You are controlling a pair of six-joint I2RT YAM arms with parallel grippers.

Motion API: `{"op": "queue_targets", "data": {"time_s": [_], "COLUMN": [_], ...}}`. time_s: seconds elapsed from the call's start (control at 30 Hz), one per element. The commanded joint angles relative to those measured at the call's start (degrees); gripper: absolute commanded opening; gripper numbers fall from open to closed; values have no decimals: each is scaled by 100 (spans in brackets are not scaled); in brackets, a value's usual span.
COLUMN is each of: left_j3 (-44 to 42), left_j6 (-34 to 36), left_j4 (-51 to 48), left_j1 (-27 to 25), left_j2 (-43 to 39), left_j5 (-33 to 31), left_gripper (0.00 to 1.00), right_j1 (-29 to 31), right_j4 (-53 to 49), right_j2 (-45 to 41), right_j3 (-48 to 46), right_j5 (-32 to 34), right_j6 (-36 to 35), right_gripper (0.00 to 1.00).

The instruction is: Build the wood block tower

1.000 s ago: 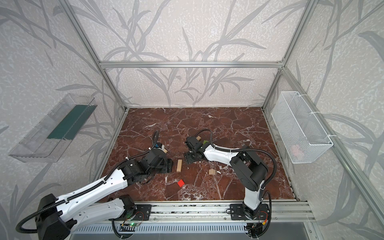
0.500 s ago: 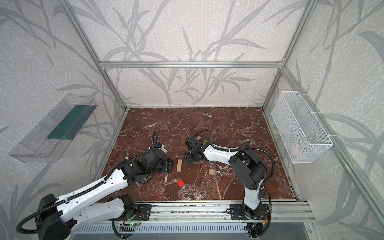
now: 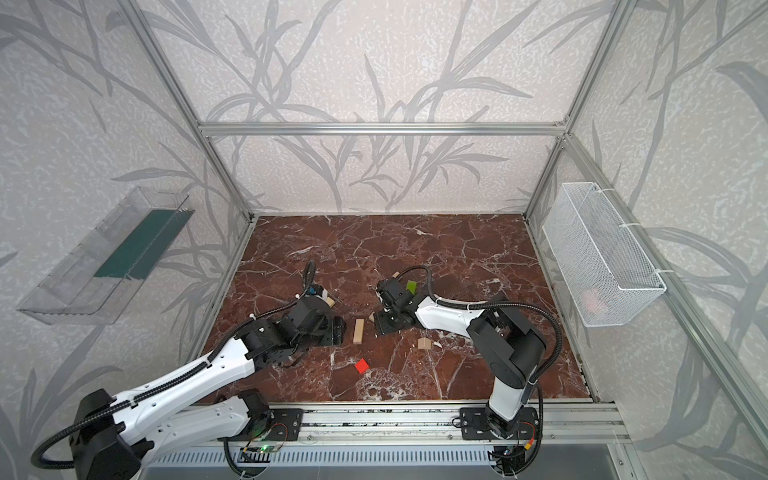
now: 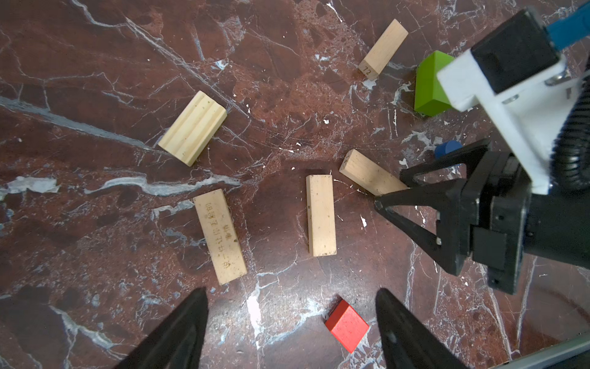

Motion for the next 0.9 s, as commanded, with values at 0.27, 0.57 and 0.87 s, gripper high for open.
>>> {"op": "queue_targets", "data": {"time_s": [0.27,0.57,0.87], "left_j3": [-88,-31,95], "left_j6": [-59,-61,-68], "left_j4": [45,73,267], "left_j1": [76,100,157], "left_j2": [-38,-32,180], "left_j5": [23,77,119], "left_gripper": [81,83,83], "right_j1": [230,57,-303], "right_j4": [616,402,245], "right_j2": [-463,-685,-254], "right_j3": [-428,-309,70], "right_j5": [-376,-338,-595], "right_j6": [722,900,637], "right_gripper": [53,52,47]}}
